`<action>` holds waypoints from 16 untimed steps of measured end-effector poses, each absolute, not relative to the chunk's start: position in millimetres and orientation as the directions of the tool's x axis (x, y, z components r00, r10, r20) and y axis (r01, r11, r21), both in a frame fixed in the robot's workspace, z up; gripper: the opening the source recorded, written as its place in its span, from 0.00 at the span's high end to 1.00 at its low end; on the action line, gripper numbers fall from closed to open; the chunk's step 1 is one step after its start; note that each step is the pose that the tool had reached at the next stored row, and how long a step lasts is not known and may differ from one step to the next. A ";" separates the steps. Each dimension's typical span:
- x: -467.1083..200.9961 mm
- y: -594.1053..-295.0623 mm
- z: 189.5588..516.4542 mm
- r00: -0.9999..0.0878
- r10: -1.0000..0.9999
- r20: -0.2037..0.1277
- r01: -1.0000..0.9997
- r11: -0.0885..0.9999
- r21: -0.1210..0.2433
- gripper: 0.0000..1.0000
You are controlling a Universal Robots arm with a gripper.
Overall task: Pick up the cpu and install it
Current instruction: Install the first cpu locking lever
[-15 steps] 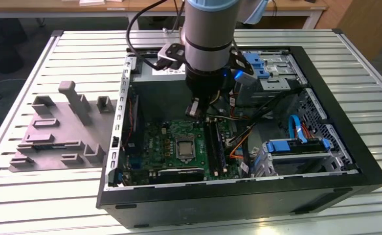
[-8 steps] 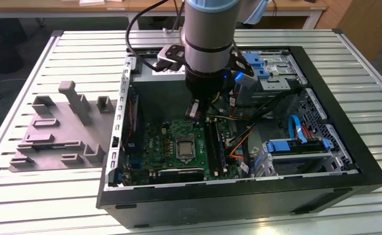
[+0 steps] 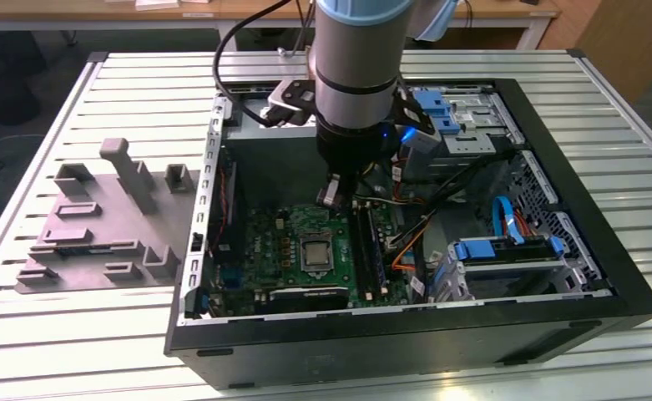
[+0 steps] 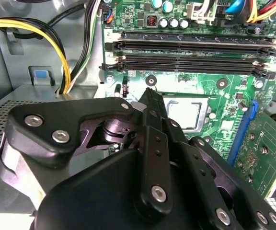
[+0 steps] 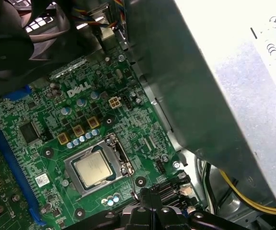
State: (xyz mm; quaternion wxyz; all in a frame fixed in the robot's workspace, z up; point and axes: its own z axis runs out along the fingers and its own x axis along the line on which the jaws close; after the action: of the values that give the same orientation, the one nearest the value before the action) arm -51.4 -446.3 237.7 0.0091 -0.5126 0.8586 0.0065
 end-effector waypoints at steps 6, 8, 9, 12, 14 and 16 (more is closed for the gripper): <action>-51.3 -446.8 237.7 -0.474 -0.880 -0.022 -0.880 0.474 0.002 0.89; -51.3 -446.8 237.7 -0.474 -0.880 -0.022 -0.880 0.474 0.002 0.89; -51.3 -446.9 237.7 -0.474 -0.880 -0.022 -0.880 0.474 0.002 0.89; -51.3 -447.0 237.7 -0.474 -0.880 -0.022 -0.880 0.474 0.002 0.89; -51.3 -447.0 237.7 -0.474 -0.880 -0.022 -0.880 0.474 0.002 0.89; -51.3 -447.1 237.7 -0.474 -0.880 -0.022 -0.880 0.474 0.002 0.89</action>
State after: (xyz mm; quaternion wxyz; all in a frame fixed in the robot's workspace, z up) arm -51.3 -447.1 237.7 0.0091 -0.5126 0.8585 0.0065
